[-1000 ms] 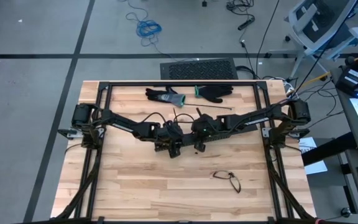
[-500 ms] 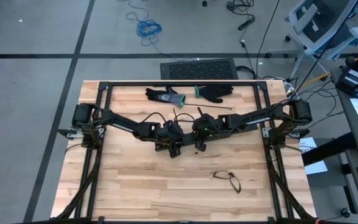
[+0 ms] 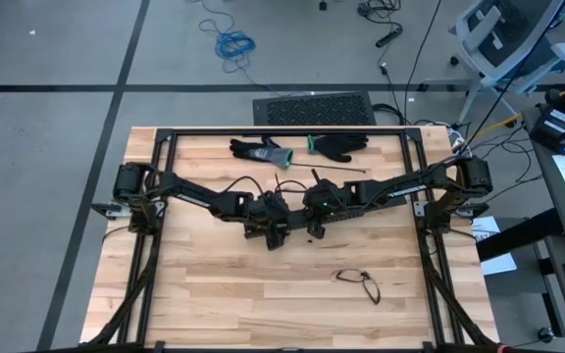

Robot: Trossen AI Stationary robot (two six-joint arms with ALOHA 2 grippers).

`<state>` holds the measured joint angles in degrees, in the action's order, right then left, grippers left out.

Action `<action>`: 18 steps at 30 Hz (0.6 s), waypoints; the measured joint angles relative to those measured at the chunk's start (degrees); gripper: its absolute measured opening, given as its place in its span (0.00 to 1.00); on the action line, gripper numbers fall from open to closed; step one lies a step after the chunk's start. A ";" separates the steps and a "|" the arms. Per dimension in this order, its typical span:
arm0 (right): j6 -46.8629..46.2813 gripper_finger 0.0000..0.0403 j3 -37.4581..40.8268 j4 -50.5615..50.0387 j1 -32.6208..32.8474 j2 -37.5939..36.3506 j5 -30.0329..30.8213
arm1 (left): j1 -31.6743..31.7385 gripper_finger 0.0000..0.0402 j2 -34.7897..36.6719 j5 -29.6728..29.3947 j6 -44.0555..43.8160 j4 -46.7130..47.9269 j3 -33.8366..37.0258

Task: Ziptie cables
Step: Close the black cable duct

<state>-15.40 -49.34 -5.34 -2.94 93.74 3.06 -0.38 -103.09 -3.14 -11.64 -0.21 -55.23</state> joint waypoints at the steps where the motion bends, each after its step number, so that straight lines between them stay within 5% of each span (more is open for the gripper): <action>1: 0.00 0.00 0.00 0.02 0.00 -0.01 0.01 | 0.00 0.91 0.01 1.03 -0.03 0.54 -0.04; 18: 0.35 0.00 -0.11 -0.04 -0.02 -0.11 0.18 | -0.13 0.92 2.95 1.27 0.01 5.16 0.07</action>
<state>-15.05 -49.45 -5.39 -2.96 93.63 3.25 -0.51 -100.14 -1.87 -11.63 4.94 -55.16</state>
